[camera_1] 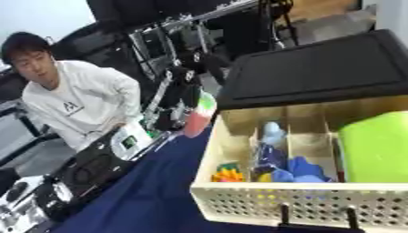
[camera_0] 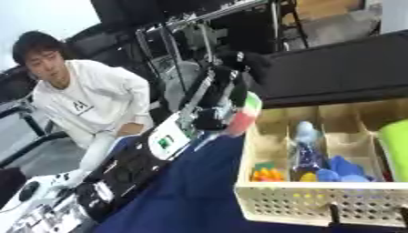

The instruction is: Pick up objects from table and place into drawer.

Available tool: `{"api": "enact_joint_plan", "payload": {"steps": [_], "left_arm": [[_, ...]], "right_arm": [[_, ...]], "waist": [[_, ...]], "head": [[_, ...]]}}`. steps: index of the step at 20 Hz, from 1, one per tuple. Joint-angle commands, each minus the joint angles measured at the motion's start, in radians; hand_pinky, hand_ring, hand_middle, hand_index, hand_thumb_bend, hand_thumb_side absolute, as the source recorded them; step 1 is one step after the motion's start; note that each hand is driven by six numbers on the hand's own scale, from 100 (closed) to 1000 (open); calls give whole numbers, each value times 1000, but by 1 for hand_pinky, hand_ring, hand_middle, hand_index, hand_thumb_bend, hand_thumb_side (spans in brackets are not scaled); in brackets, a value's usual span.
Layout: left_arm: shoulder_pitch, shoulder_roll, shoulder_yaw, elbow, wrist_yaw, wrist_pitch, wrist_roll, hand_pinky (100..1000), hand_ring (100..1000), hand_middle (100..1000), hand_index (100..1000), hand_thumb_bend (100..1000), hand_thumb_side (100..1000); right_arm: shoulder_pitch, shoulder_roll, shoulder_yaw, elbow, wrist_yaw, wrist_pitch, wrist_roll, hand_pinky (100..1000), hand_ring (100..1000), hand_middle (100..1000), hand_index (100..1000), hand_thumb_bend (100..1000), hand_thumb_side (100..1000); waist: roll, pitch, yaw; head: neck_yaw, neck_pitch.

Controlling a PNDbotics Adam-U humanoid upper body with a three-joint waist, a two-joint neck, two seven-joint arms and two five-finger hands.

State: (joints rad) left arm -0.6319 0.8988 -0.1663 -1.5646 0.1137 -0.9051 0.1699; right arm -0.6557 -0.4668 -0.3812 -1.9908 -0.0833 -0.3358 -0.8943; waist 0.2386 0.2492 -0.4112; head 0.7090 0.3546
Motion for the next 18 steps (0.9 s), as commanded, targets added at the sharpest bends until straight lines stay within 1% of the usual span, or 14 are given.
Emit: {"api": "enact_joint_plan", "payload": {"steps": [1, 2, 3, 4, 5, 6, 7, 8, 9, 10, 11, 12, 14, 18], "left_arm": [[-5, 31, 9, -43, 32, -2, 87, 477, 688, 570, 370, 100, 482], [-5, 27, 11, -39, 57, -2, 141, 477, 688, 570, 370, 100, 482], [-7, 24, 9, -31, 77, -2, 188, 500, 720, 612, 400, 137, 553], [-10, 22, 4, -23, 91, -2, 223, 540, 752, 660, 493, 219, 644], [-12, 23, -3, -13, 90, -2, 238, 593, 794, 731, 649, 372, 701], [-14, 23, -8, -2, 80, -2, 240, 782, 921, 905, 1000, 591, 833], [-11, 30, -24, -1, 41, -2, 198, 871, 977, 986, 1000, 668, 877], [-9, 33, -38, -14, 3, -2, 141, 892, 1000, 1000, 1000, 710, 933], [-9, 32, -48, -37, -18, -2, 91, 889, 1000, 1000, 1000, 716, 964], [-11, 31, -55, -64, -25, -2, 49, 878, 1000, 1000, 1000, 695, 998], [-15, 31, -63, -95, -23, -2, 16, 874, 1000, 1000, 1000, 708, 993], [-18, 31, -69, -122, -12, -2, -11, 874, 1000, 1000, 1000, 679, 1000], [-16, 33, -73, -152, 15, -2, -50, 856, 1000, 1000, 1000, 663, 989], [3, 38, -52, -140, 60, -2, -82, 851, 993, 1000, 1000, 655, 960]], "right_arm": [[-17, -7, 11, -9, -5, -5, -13, 511, 682, 568, 649, 100, 663], [-20, -5, 14, -9, -6, -4, -13, 511, 682, 568, 649, 100, 663], [-23, -2, 18, -9, -7, -3, -13, 510, 682, 568, 651, 100, 662], [-27, 1, 22, -9, -9, -3, -13, 509, 682, 568, 650, 100, 668], [-29, 2, 25, -9, -9, -3, -13, 509, 681, 568, 651, 100, 670], [-30, 3, 27, -9, -10, -4, -13, 509, 681, 568, 651, 100, 673], [-30, 3, 29, -9, -10, -4, -13, 508, 681, 568, 651, 100, 675], [-30, 3, 30, -9, -10, -5, -13, 507, 681, 568, 651, 100, 670], [-29, 5, 31, -9, -11, -4, -13, 507, 681, 568, 650, 100, 666], [-30, 7, 33, -9, -12, -2, -13, 506, 681, 568, 650, 100, 668], [-30, 8, 34, -9, -12, -2, -13, 507, 682, 568, 651, 100, 692], [-30, 8, 35, -9, -12, -1, -13, 507, 682, 568, 651, 100, 671], [-29, 7, 33, -9, -11, -3, -13, 507, 681, 568, 650, 100, 674], [-30, 0, 30, -9, -8, -7, -13, 506, 681, 567, 651, 100, 674]], "waist": [[-13, -23, -2], [-13, -25, -4], [-13, -25, -7], [-13, -26, -9], [-13, -25, -10], [-13, -25, -11], [-13, -25, -11], [-13, -24, -12], [-13, -24, -12], [-13, -23, -12], [-13, -22, -13], [-13, -20, -14], [-13, -20, -15], [-13, -20, -8]], "head": [[8, -9], [12, -12], [14, -17], [17, -20], [18, -21], [19, -22], [20, -23], [21, -25], [21, -27], [23, -28], [27, -28], [30, -29], [30, -25], [18, -21]]}}
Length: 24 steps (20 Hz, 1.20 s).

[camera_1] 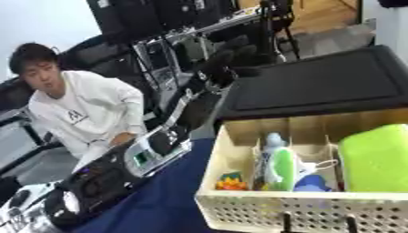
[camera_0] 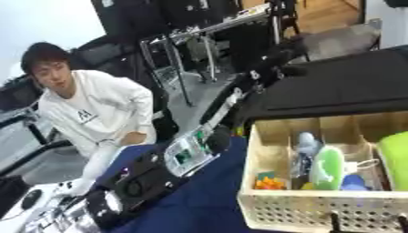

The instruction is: Pick up objects from table and place into drawer.

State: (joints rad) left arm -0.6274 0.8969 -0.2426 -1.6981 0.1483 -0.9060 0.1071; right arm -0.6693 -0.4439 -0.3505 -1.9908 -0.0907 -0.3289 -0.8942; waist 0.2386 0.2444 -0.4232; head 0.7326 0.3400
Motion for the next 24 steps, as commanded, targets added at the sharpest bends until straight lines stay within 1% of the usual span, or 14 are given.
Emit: {"api": "enact_joint_plan", "payload": {"steps": [1, 4, 5, 7, 10, 12, 13, 15, 16, 20, 24], "left_arm": [[1, 40, 31, -4, 33, -1, -20, 852, 993, 1000, 1000, 651, 957], [9, 44, 47, -6, 49, -1, -6, 849, 983, 1000, 1000, 664, 932], [12, 45, 53, -8, 52, -1, 7, 838, 972, 1000, 1000, 676, 945], [23, 51, 66, -9, 58, -1, 43, 814, 948, 1000, 1000, 674, 864], [57, 80, 104, -11, 84, -1, 158, 753, 903, 951, 1000, 605, 820], [78, 104, 131, -18, 94, -1, 243, 730, 883, 915, 991, 587, 784], [93, 119, 144, -24, 94, -1, 282, 726, 881, 914, 991, 586, 782], [131, 146, 172, -35, 88, -1, 359, 697, 864, 890, 974, 525, 788], [152, 159, 186, -43, 83, -1, 396, 693, 859, 883, 971, 474, 811], [260, 207, 246, -92, 68, -1, 526, 696, 856, 871, 960, 467, 802], [395, 231, 331, -175, 77, -1, 638, 696, 854, 865, 953, 474, 801]], "right_arm": [[-17, -25, -2, -9, 0, -15, -13, 506, 681, 567, 651, 100, 674], [-19, -28, -4, -9, 0, -16, -13, 505, 680, 569, 652, 100, 671], [-20, -29, -4, -9, 1, -15, -13, 505, 680, 569, 652, 100, 667], [-20, -30, -4, -9, 2, -14, -13, 505, 680, 569, 653, 100, 668], [-15, -37, -9, -9, 8, -11, -13, 505, 679, 569, 653, 100, 668], [-12, -45, -11, -9, 13, -10, -13, 505, 679, 569, 654, 100, 673], [-10, -48, -11, -9, 16, -9, -13, 505, 679, 569, 654, 100, 672], [-6, -58, -13, -9, 21, -8, -13, 505, 680, 569, 655, 100, 679], [-4, -63, -14, -9, 23, -8, -13, 505, 679, 569, 655, 100, 683], [-3, -92, -18, -9, 31, -12, -13, 506, 680, 572, 659, 100, 715], [-8, -138, -29, -9, 51, -12, -13, 506, 680, 574, 662, 100, 755]], "waist": [[-13, -15, 6], [-13, -18, 12], [-13, -20, 15], [-13, -26, 21], [-13, -41, 38], [-13, -52, 50], [-13, -58, 56], [-13, -69, 71], [-13, -73, 78], [-13, -85, 118], [-13, -85, 166]], "head": [[-9, -6], [-18, 0], [-22, 5], [-27, 15], [-52, 36], [-75, 50], [-87, 58], [-118, 78], [-132, 87], [-198, 124], [-253, 140]]}}
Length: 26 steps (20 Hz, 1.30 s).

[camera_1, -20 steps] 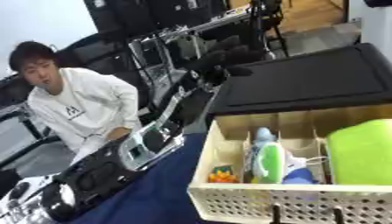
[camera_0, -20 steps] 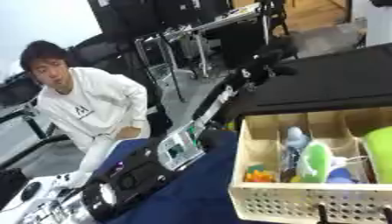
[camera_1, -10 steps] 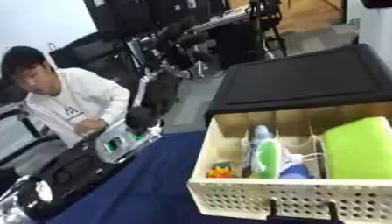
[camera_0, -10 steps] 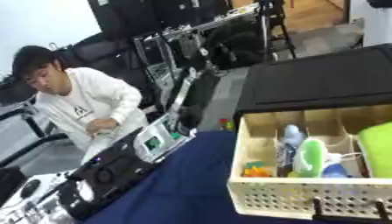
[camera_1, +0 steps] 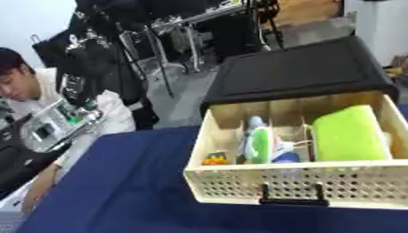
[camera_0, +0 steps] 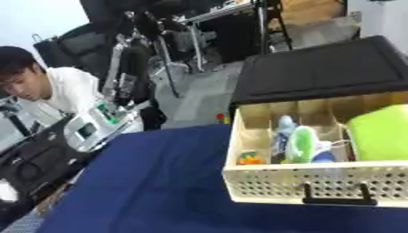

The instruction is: Pick up objects from table and place into drawer.

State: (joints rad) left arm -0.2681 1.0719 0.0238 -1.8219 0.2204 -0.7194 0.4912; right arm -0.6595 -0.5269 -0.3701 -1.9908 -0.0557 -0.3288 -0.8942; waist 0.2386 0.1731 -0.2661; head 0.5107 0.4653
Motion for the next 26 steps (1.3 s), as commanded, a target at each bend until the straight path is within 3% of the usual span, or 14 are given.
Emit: {"api": "enact_joint_plan", "payload": {"steps": [1, 5, 9, 14, 19, 22, 23, 24, 26], "left_arm": [[71, 53, 86, -76, 5, -188, 279, 695, 854, 862, 948, 488, 800], [197, -11, 174, -168, 62, -188, 351, 697, 864, 874, 948, 517, 803], [271, -68, 236, -178, 104, -188, 334, 700, 868, 876, 941, 508, 822], [351, -160, 269, -178, 104, -188, 232, 702, 874, 877, 936, 474, 866], [383, -269, 264, -178, 94, -188, 78, 695, 879, 878, 934, 448, 901], [376, -336, 257, -178, 98, -188, -18, 670, 877, 879, 929, 442, 916], [374, -357, 258, -178, 103, -188, -51, 664, 876, 879, 929, 443, 916], [374, -377, 261, -178, 108, -188, -81, 663, 873, 877, 928, 444, 915], [363, -416, 276, -178, 119, -188, -136, 658, 869, 880, 932, 443, 911]], "right_arm": [[-19, -67, -12, -9, 21, -13, -13, 506, 680, 575, 664, 100, 771], [-20, -118, -24, -9, 41, -27, -13, 508, 681, 579, 668, 100, 868], [-11, -157, -39, -9, 60, -42, -13, 510, 681, 581, 672, 100, 901], [14, -176, -71, -9, 73, -58, -13, 511, 682, 583, 674, 100, 935], [36, -191, -94, -9, 84, -77, -13, 514, 684, 586, 678, 100, 982], [60, -210, -108, -9, 103, -87, -13, 522, 690, 593, 684, 100, 1000], [71, -218, -114, -9, 112, -86, -13, 526, 692, 592, 686, 100, 923], [82, -227, -119, -9, 123, -85, -13, 529, 692, 598, 687, 100, 1000], [109, -250, -128, -9, 152, -80, -13, 538, 694, 602, 688, 100, 1000]], "waist": [[-13, -12, 19], [-13, -4, 54], [-25, 9, 84], [-69, 37, 125], [-116, 71, 162], [-141, 88, 191], [-149, 92, 200], [-158, 95, 209], [-176, 99, 225]], "head": [[-42, 16], [-80, 18], [-91, 46], [-76, 75], [-77, 71], [-104, 62], [-120, 59], [-138, 58], [-177, 55]]}}
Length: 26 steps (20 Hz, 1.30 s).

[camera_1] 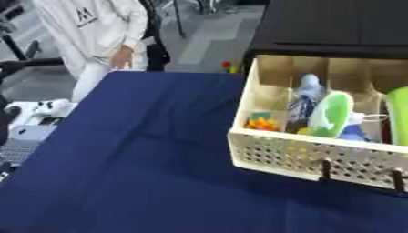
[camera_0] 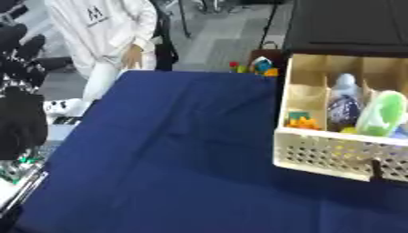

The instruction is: Pick up objects from table and place into drawer.

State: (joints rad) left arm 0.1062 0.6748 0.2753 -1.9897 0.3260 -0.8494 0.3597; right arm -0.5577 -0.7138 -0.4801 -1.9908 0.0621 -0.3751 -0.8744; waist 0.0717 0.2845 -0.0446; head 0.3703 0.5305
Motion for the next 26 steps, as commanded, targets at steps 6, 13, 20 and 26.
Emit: {"api": "enact_joint_plan", "payload": {"steps": [6, 13, 20, 26], "left_arm": [[-37, -112, 25, -10, 44, -58, -175, 657, 872, 881, 938, 415, 926], [-84, -190, -34, -10, 125, -29, -339, 660, 874, 873, 916, 387, 965], [-152, -272, -32, -10, 223, 195, -403, 649, 878, 864, 891, 385, 1000], [-172, -298, -23, -10, 248, 299, -411, 645, 874, 857, 882, 388, 1000]], "right_arm": [[89, -130, 2, -9, 145, 38, -33, 561, 691, 604, 688, 100, 1000], [104, -286, 196, -8, 280, 254, 103, 560, 703, 606, 711, 100, 1000], [22, -442, 343, 56, 381, 302, 585, 539, 686, 614, 741, 100, 1000], [-55, -527, 498, 223, 412, 83, 773, 567, 714, 644, 774, 141, 1000]], "waist": [[-51, -25, 30], [-85, -73, 21], [-108, -108, -19], [-118, -123, -37]], "head": [[-135, -7], [-162, 6], [-180, 29], [-179, 35]]}}
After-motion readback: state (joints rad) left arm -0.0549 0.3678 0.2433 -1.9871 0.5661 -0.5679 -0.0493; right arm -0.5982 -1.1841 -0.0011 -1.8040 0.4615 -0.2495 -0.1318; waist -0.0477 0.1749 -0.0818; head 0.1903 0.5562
